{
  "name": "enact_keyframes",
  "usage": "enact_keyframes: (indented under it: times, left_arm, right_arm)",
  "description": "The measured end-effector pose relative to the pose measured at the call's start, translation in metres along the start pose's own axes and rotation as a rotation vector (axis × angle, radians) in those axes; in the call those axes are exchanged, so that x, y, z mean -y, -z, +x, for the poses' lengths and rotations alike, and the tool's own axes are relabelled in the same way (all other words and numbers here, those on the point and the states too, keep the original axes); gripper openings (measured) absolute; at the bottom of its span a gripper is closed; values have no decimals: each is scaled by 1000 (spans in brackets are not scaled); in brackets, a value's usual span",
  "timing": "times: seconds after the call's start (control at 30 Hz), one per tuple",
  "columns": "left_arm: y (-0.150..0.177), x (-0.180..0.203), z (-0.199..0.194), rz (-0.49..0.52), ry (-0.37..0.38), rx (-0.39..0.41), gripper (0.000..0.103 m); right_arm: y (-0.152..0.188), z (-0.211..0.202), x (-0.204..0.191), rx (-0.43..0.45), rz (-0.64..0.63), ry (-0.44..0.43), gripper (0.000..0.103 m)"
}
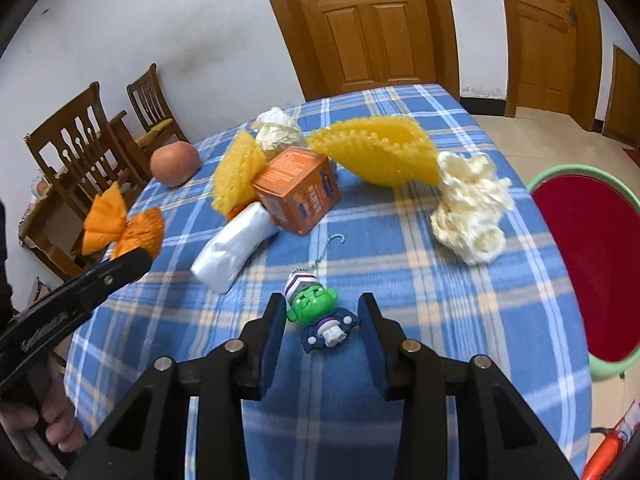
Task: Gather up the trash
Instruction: 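Grasp the green toy figure with the right tool and lift it, then carry the orange bag and green toy over the red bucket and open both tools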
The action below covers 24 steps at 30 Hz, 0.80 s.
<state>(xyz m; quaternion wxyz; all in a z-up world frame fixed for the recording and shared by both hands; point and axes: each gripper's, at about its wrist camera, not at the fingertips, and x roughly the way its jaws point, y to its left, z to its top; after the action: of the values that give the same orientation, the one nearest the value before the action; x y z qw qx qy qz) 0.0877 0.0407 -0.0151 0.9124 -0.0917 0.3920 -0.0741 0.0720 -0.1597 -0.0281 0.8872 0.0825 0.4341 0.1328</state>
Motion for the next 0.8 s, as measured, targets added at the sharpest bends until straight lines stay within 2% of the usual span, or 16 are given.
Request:
enact_keyframes:
  times: [0.53, 0.8]
  left_arm:
    - [-1, 47, -29, 54, 102, 31, 24]
    - [-3, 82, -27, 89, 186, -6, 24]
  right_arm:
    - [19, -74, 27, 125, 95, 13, 40]
    - [19, -103, 53, 191, 138, 31, 40]
